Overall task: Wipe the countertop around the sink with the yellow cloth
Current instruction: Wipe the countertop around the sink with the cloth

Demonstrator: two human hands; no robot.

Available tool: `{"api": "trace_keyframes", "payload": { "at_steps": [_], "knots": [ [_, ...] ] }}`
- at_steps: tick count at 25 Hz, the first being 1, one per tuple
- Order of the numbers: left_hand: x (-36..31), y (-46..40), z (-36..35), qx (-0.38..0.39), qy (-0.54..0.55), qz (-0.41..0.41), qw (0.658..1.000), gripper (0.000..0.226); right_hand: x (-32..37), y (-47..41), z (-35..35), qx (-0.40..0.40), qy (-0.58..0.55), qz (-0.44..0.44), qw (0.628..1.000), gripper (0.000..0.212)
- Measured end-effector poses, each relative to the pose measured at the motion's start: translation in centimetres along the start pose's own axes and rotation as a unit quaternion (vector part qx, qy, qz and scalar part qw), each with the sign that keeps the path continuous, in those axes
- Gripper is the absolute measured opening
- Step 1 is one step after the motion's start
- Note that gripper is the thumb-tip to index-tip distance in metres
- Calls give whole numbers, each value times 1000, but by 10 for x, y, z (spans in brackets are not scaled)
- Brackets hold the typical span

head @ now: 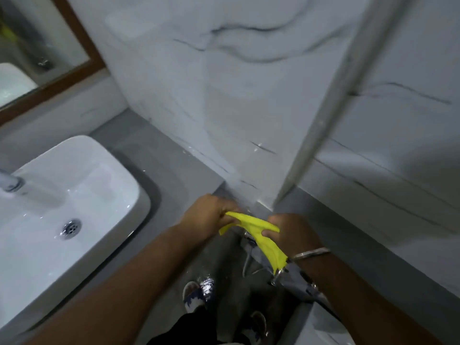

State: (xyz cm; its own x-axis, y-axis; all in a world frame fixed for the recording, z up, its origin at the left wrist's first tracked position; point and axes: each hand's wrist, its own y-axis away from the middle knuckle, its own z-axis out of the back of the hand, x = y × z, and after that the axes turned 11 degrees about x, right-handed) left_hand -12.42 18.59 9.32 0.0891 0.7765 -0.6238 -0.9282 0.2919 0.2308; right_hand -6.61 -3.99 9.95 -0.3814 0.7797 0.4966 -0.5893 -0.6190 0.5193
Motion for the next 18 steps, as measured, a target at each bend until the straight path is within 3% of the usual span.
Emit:
{"api": "trace_keyframes", "payload": {
  "at_steps": [4, 7, 11, 14, 18],
  "knots": [
    [58, 37, 36, -29, 75, 70, 994, 22, 54, -54, -6, 9, -7, 36, 999, 36],
    [98, 36, 66, -22, 56, 72, 996, 20, 83, -96, -12, -4, -37, 27, 999, 24],
    [172, 6, 100, -1, 15, 111, 994, 23, 115, -171, -24, -33, -61, -20, 997, 40],
    [211, -21, 113, 25, -1, 133, 991, 28, 120, -217, -24, -42, -72, -65, 994, 29],
    [244, -48, 118, 40, -27, 167, 985, 30, 117, -273, -25, -22, -33, -91, 995, 30]
  ]
}}
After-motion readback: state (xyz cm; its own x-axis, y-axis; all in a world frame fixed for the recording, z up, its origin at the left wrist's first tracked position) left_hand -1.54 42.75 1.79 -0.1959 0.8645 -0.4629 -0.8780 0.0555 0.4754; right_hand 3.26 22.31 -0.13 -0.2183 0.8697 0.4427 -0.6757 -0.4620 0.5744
